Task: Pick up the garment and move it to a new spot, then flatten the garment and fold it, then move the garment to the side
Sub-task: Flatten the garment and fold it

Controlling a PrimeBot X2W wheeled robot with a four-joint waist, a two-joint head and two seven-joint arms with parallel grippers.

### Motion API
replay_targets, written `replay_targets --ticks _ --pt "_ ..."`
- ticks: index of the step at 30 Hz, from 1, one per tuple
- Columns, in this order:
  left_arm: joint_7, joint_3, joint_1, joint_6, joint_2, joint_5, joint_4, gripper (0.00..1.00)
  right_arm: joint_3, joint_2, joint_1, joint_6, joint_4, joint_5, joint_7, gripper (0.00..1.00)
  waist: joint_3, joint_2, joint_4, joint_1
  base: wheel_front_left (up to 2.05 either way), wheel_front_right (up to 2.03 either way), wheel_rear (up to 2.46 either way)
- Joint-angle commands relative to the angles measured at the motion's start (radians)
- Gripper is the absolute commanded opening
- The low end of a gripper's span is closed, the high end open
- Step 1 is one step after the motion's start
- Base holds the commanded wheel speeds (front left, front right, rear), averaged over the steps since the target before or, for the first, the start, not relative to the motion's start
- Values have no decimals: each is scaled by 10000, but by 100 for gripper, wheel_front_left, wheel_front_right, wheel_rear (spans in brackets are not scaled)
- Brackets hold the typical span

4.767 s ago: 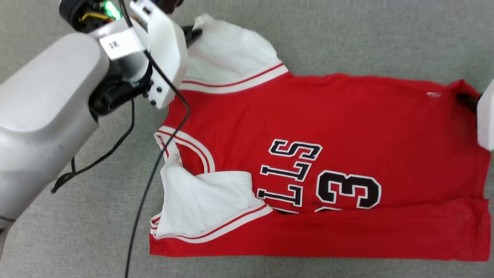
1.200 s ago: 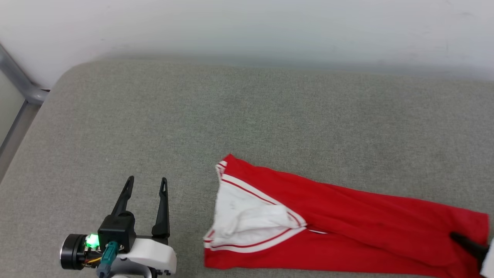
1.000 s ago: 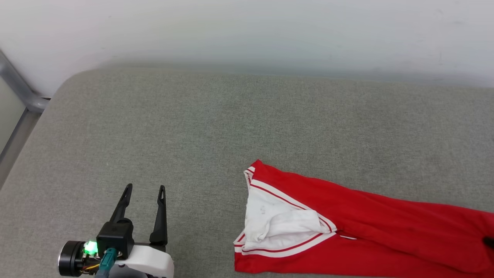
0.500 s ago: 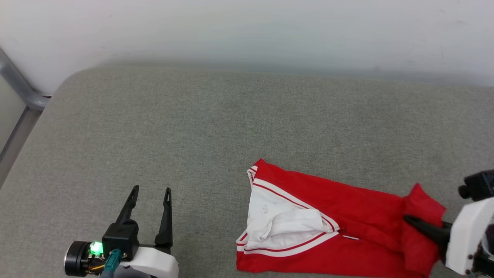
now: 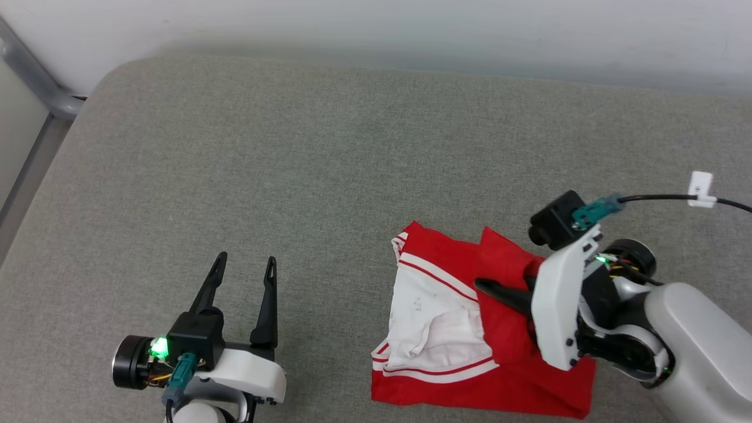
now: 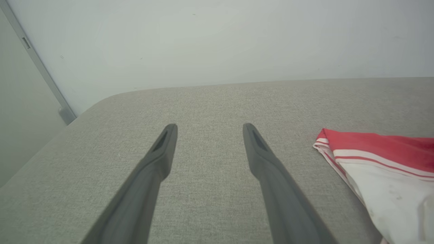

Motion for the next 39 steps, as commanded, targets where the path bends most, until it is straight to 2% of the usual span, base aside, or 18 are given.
replay_targets --ticks 1,5,14,15,16,17,24,25,29,34,39 --pt "-45 39 -161 -52 -72 59 21 100 331 202 -431 -4 207 -182 -129 0 135 0 86 -1 0 0 0" --pt "-45 48 -320 -137 -167 79 76 100 1315 597 -1089 -4 1081 -564 -265 0 289 0 195 -1 0 0 0" --pt "-45 110 -441 -203 -348 121 172 100 2449 1112 -1382 -4 3238 -588 -1071 0 418 0 301 -1 0 0 0" --pt "-45 129 -430 -204 -357 123 184 100 2447 1180 -1384 -4 3313 -470 -1364 7 402 0 289 -1 0 0 0" --pt "-45 162 -394 -202 -357 126 191 100 2437 1241 -1374 -4 3362 -362 -1630 47 359 0 256 -1 0 0 0" --pt "-45 192 -343 -197 -359 131 203 100 2498 1216 -1435 -4 3303 -351 -1874 100 312 0 224 -1 0 0 0" --pt "-45 389 -27 -204 -382 187 208 100 2329 390 -1121 -4 2191 -347 -3525 100 -270 0 -151 -1 0 0 0" --pt "-45 448 133 -217 -387 258 111 100 1864 -92 -790 -4 1573 -670 -4232 100 -497 0 -361 -1 0 0 0" --pt "-45 515 303 -243 -340 295 -26 100 641 -398 -146 -4 1123 -1623 -5360 100 -717 0 -654 -1 0 0 0" --pt "-44 602 420 -308 -283 345 -123 100 -1373 53 1041 -6 901 -2960 -6725 100 -934 0 -958 -1 0 0 0" --pt "-46 630 554 -314 -271 393 -181 100 -3384 768 2221 -6 737 -4470 -7887 100 -1098 0 -1191 -1 0 0 0"
